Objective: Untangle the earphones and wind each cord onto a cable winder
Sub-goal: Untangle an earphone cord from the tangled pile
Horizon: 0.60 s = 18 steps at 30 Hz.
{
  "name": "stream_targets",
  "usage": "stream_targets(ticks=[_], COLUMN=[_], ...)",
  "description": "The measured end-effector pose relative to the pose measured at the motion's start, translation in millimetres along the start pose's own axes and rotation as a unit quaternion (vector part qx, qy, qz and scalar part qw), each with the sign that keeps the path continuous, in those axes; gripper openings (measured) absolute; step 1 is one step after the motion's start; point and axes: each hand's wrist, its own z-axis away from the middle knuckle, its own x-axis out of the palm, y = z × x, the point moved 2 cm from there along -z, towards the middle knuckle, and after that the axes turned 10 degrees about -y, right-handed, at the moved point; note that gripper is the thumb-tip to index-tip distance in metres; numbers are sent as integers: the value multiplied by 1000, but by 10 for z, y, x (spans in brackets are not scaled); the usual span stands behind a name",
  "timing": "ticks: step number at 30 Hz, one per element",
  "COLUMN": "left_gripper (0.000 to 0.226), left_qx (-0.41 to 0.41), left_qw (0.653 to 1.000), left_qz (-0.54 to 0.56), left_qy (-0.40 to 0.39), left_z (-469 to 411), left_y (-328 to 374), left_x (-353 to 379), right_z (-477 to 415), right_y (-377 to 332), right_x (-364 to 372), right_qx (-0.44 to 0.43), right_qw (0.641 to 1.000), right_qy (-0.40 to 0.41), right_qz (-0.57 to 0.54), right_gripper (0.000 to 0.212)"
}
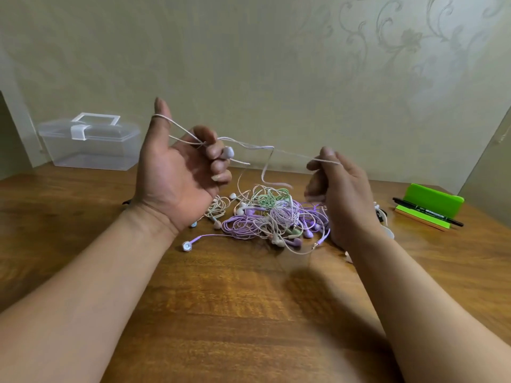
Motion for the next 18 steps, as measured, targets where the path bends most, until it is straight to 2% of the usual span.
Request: stream_targets(ticks=[2,5,10,12,13,16,18], left_gripper=[71,65,41,39,39,41,50], left_qx=[-5,-11,28,43,45,23,-13], left_qw=[1000,999,995,994,993,988,970], left_qz=[-20,-53,-92,-89,-93,-139,-237], left_qy=[-13,-9,31,55,66,70,59], left_z=[-5,-27,-61,-61,-54,-36,-22], left_y=[-29,-99,-151,-153,-146,-136,-155], left_x=[9,-10,-49,-55,-55,-46,-47], right_z=[15,40,112,108,102,103,115], right_y=[-25,-86,-284,-327,-342,-343,-323], right_x=[73,132,85,61,55,60,92], right_qx=[36,88,101,85,80,87,92], right_qw=[993,968,870,832,824,853,882], right_qy=[-45,-145,-334,-381,-387,-361,-337], right_qz=[-101,-185,-349,-395,-406,-368,-316], right_gripper=[38,38,16,12,11,12,16])
